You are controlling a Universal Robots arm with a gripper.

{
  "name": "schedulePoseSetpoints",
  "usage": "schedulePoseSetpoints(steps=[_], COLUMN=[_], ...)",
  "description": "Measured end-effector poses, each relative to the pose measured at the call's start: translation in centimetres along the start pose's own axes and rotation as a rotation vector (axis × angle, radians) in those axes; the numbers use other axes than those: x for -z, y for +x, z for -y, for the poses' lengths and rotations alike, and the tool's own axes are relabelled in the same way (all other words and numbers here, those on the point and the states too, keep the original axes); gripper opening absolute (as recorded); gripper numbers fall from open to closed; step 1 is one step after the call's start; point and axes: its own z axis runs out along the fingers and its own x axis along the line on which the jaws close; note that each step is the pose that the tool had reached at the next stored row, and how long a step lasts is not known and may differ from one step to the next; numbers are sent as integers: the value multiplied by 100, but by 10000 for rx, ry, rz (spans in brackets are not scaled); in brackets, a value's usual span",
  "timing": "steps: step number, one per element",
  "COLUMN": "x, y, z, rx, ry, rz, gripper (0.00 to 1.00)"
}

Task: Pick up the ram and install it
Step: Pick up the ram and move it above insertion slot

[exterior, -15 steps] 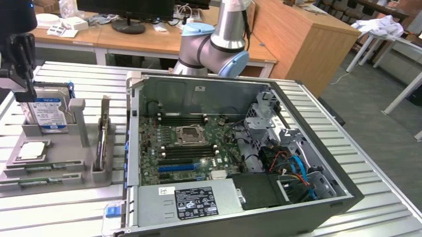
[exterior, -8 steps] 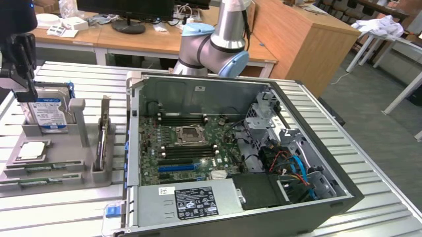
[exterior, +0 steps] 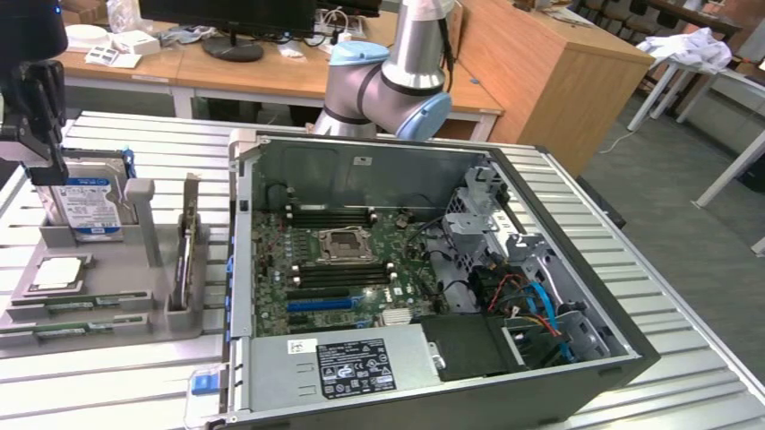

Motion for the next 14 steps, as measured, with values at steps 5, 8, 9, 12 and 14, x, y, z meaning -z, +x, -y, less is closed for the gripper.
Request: schedulePoseSetpoints(steps=[5,8,9,12,14], x=[0,0,0,0,0], y=[0,0,0,0,0], z=[0,0,0,0,0], rx=[0,0,0,0,0], ry=[1,0,0,1,0], rz=[0,0,0,0,0], gripper=[11,23,23,30,30])
